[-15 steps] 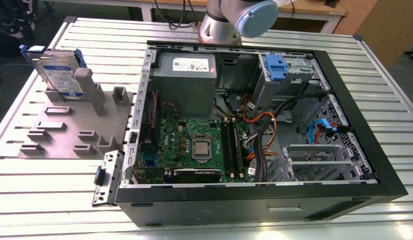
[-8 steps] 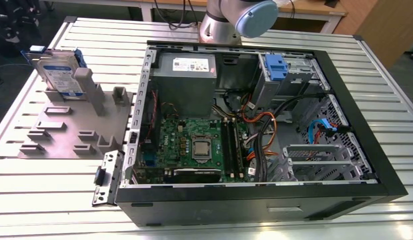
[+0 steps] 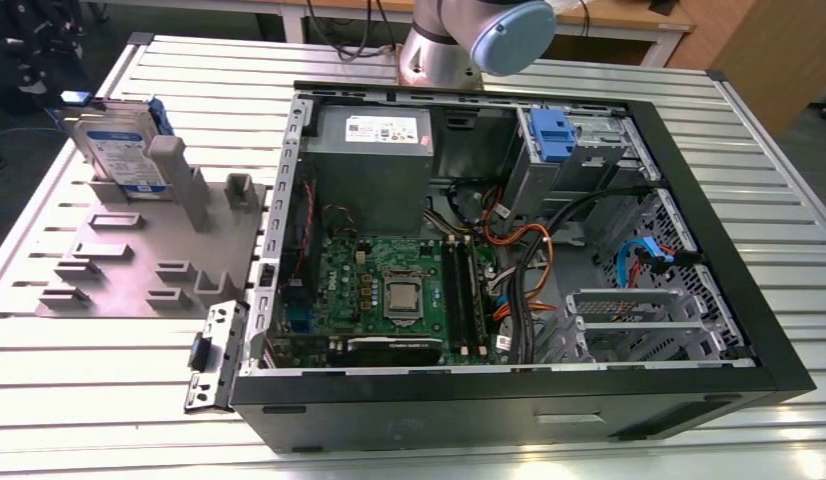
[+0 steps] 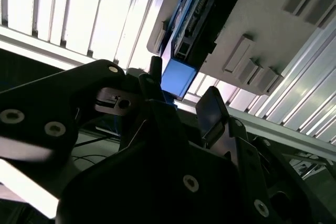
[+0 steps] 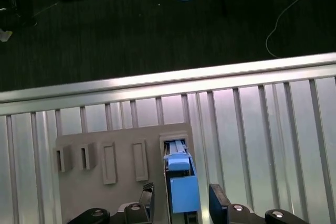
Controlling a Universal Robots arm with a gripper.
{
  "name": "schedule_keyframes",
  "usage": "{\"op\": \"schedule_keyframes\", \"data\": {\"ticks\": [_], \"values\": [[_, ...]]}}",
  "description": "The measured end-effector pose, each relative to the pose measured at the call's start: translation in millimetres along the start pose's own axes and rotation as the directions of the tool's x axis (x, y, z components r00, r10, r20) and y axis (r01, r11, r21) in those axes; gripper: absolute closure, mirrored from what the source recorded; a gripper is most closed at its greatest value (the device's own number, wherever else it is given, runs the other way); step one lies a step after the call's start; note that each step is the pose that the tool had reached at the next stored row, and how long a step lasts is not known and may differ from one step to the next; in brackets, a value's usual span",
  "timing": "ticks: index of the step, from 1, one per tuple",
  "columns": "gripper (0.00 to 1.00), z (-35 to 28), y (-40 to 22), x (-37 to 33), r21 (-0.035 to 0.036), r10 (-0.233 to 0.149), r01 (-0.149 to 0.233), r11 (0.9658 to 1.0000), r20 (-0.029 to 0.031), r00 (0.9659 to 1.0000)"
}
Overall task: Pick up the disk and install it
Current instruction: 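Pick up the disk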
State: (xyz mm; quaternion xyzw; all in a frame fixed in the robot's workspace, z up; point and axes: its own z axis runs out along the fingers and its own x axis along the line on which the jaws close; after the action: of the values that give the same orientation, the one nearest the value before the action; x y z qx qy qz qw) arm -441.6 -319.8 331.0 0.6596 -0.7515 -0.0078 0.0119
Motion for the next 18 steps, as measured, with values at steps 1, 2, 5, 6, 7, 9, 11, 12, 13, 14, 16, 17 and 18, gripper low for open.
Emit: {"op": "schedule_keyframes", "data": {"ticks": [1, 2, 5, 6, 7, 9, 11, 12, 13, 14, 16, 17, 18], "values": [[0.47, 1.9, 0.5, 0.0, 0.0004, -0.004, 0.004, 1.0, -0.0001, 1.0], [0.47, 3.4, 1.1, 0.1, 0.0013, -0.007, 0.007, 1.0, -0.0002, 1.0], [0.47, 6.9, 3.4, 0.4, 0.0078, -0.01, 0.01, 0.9999, 0.0005, 0.9999], [0.47, 7.6, 3.8, 0.5, 0.0117, -0.012, 0.012, 0.9999, 0.0009, 0.9999], [0.47, 8.5, 4.3, 0.5, 0.015, -0.013, 0.013, 0.9998, 0.0013, 0.9999], [0.47, 11.3, 5.4, 0.6, 0.0201, -0.016, 0.016, 0.9997, 0.0019, 0.9999], [0.47, 14.8, 6.1, 0.8, 0.0212, -0.017, 0.017, 0.9996, 0.002, 0.9999], [0.47, 16.6, 6.1, 0.8, 0.0211, -0.017, 0.017, 0.9996, 0.002, 0.9999], [0.47, 18.4, 6.0, 0.8, 0.0211, -0.017, 0.017, 0.9996, 0.002, 0.9998], [0.47, 20.3, 6.0, 0.7, 0.0213, -0.019, 0.019, 0.9996, 0.002, 0.9998], [0.47, 23.4, 5.9, 0.7, 0.0218, -0.027, 0.027, 0.9994, 0.0018, 0.9996], [0.47, 25.0, 5.9, 0.7, 0.0219, -0.031, 0.031, 0.9993, 0.0017, 0.9995], [0.47, 26.4, 5.8, 0.6, 0.022, -0.032, 0.032, 0.9992, 0.0017, 0.9995]]}}
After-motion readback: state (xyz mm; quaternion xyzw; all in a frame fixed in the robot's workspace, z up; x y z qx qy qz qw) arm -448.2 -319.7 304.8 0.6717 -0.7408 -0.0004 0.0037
